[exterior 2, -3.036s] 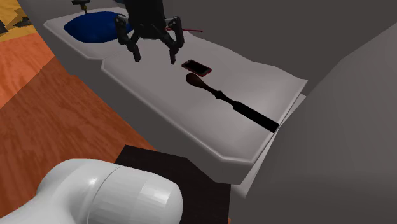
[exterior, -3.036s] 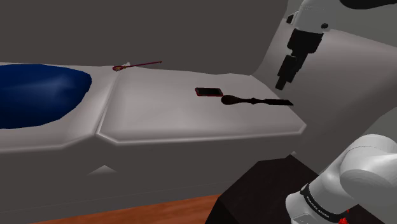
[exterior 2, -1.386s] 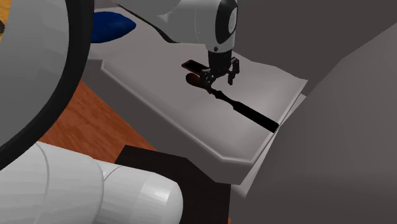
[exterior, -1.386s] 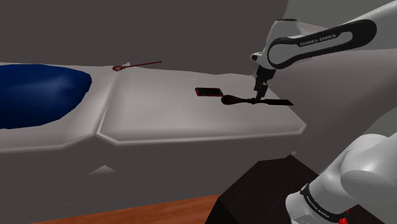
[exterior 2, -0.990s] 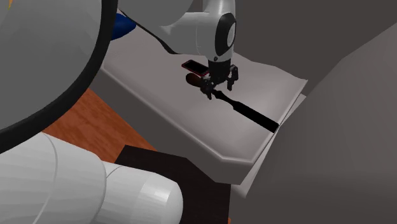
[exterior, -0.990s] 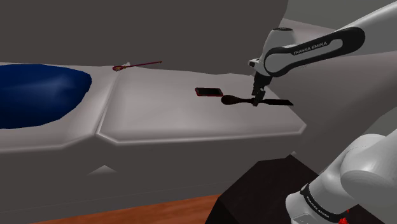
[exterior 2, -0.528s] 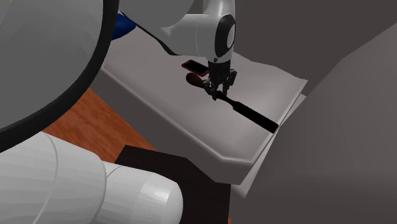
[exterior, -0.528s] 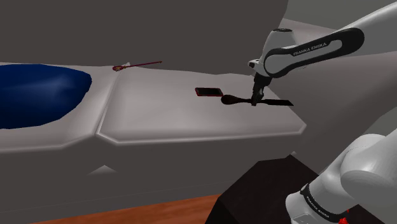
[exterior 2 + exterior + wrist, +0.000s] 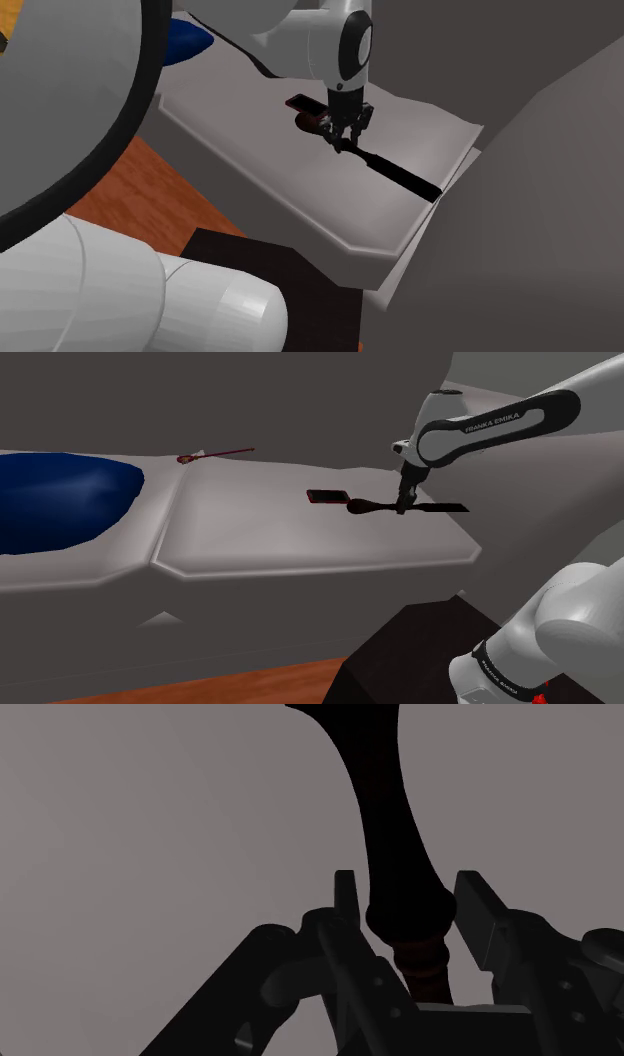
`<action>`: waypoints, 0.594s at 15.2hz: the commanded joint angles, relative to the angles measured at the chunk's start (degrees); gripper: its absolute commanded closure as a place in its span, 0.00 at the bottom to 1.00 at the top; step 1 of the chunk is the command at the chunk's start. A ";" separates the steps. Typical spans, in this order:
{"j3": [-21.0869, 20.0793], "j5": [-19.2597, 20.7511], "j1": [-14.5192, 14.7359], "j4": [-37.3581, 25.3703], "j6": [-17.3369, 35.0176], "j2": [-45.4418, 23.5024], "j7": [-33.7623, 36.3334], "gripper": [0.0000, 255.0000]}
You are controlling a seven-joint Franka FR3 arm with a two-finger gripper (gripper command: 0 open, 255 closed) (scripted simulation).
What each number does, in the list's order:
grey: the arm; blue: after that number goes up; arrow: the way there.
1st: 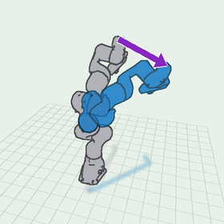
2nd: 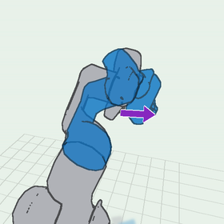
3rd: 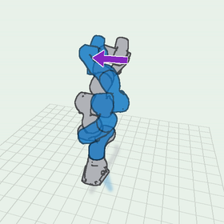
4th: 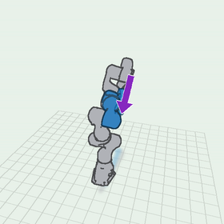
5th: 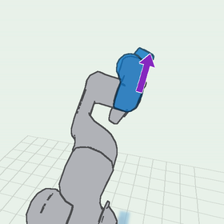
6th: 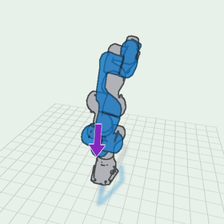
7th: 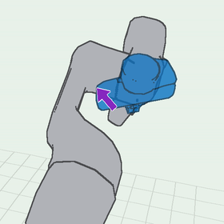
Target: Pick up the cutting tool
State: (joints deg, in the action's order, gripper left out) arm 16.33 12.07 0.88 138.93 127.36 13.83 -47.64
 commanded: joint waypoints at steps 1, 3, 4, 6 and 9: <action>-0.16 0.00 0.01 -0.78 -1.65 0.88 -0.05 1.00; -0.31 -0.03 0.04 -1.71 -3.31 1.62 -0.14 1.00; -0.38 -0.06 0.05 -2.20 -4.14 1.97 -0.19 1.00; -0.53 -0.11 0.08 -3.20 -5.78 2.62 -0.29 1.00; -0.75 -0.21 0.13 -4.78 -8.22 3.49 -0.46 1.00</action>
State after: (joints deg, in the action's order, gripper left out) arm 15.64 11.86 1.02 134.63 120.03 16.90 -48.01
